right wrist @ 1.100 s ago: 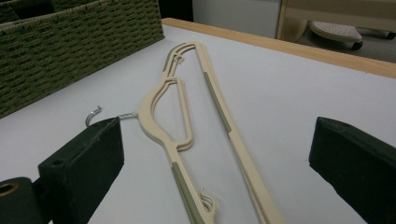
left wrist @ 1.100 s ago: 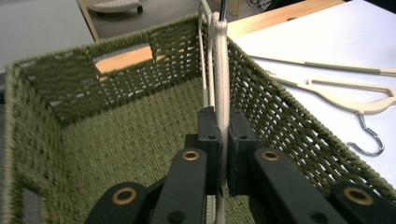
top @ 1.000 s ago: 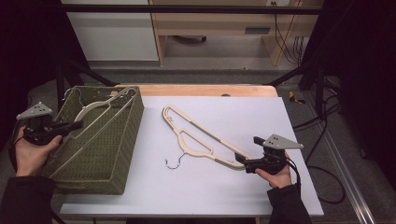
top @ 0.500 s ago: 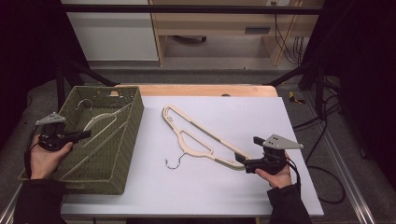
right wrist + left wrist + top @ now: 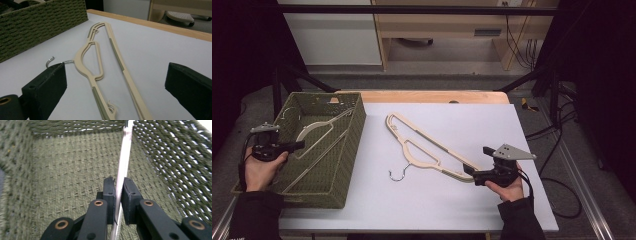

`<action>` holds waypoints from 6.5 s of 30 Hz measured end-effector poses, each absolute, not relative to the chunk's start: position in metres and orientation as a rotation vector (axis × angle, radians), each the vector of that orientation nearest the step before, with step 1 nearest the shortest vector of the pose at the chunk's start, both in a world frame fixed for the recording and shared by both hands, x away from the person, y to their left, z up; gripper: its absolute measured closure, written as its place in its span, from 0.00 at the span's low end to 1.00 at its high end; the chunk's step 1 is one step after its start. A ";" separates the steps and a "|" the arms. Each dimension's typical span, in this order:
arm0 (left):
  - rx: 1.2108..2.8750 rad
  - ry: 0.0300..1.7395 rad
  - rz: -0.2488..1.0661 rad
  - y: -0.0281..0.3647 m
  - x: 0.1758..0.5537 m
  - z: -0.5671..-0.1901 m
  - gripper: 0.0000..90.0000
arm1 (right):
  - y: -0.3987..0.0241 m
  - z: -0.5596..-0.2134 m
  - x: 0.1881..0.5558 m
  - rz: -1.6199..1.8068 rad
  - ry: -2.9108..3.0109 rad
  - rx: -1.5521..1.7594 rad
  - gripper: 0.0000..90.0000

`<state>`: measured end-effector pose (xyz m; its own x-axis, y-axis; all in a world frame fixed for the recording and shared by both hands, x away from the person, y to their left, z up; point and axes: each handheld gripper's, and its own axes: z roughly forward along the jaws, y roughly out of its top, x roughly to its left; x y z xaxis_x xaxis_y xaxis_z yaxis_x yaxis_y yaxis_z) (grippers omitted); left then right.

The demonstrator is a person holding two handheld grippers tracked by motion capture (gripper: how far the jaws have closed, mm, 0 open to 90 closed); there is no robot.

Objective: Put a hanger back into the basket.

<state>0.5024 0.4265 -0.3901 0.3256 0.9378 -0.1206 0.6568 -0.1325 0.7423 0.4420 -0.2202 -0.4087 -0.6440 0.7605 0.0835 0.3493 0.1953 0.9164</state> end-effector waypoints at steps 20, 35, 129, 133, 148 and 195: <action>1.875 1.655 0.505 0.439 0.515 -0.404 0.70 | -0.219 -0.410 0.443 1.440 2.090 1.039 0.05; 1.911 1.719 0.509 0.440 0.517 -0.410 0.61 | -0.219 -0.409 0.442 1.440 2.089 1.040 0.05; 2.136 0.920 0.423 0.135 0.489 -0.454 0.45 | -0.220 -0.403 0.440 1.468 2.064 1.018 0.06; 2.173 0.932 0.397 0.134 0.494 -0.462 0.54 | -0.218 -0.404 0.440 1.463 2.072 1.016 0.06; 2.192 0.962 0.372 0.126 0.499 -0.475 0.84 | -0.216 -0.405 0.442 1.462 2.078 1.015 0.06; 2.219 0.885 0.423 0.117 0.477 -0.426 0.99 | -0.086 -0.443 0.485 1.275 2.401 0.801 0.21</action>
